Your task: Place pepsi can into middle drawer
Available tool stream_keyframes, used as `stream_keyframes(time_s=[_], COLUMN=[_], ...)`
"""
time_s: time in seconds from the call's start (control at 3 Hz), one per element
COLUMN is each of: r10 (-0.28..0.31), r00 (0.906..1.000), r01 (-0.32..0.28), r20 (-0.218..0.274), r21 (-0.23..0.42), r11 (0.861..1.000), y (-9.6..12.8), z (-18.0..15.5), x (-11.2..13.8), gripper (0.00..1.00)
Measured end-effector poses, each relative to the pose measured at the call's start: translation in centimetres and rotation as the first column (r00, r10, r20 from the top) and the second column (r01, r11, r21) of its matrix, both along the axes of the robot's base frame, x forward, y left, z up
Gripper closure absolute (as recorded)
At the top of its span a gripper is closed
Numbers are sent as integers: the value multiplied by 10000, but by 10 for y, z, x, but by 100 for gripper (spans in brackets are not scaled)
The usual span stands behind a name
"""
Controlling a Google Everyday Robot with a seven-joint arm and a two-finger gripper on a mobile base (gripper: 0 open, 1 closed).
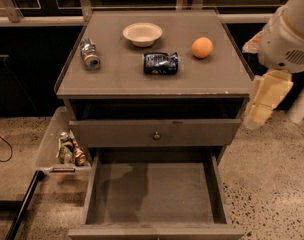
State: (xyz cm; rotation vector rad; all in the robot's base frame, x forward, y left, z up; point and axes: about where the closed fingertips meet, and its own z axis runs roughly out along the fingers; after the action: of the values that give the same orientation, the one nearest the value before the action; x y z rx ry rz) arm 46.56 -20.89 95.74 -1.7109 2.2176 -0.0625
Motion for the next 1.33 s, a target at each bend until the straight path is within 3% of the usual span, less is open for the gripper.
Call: stream_keyframes(time_s=[0.33,0.67,1.0,1.33], r10=[384,933,1395,1394], r00=[9992,9940,9851,9851], r01=[-387,-960,-1481,-1480], r20=[146,568,1010,1006], r21=[208,474,832,836], r11=[9990,9943,9855,9855], y=[10,20,27,27], z=[-23,-37,-58,-59], x=[38,69,118,118], gripper=[0,0,0,0])
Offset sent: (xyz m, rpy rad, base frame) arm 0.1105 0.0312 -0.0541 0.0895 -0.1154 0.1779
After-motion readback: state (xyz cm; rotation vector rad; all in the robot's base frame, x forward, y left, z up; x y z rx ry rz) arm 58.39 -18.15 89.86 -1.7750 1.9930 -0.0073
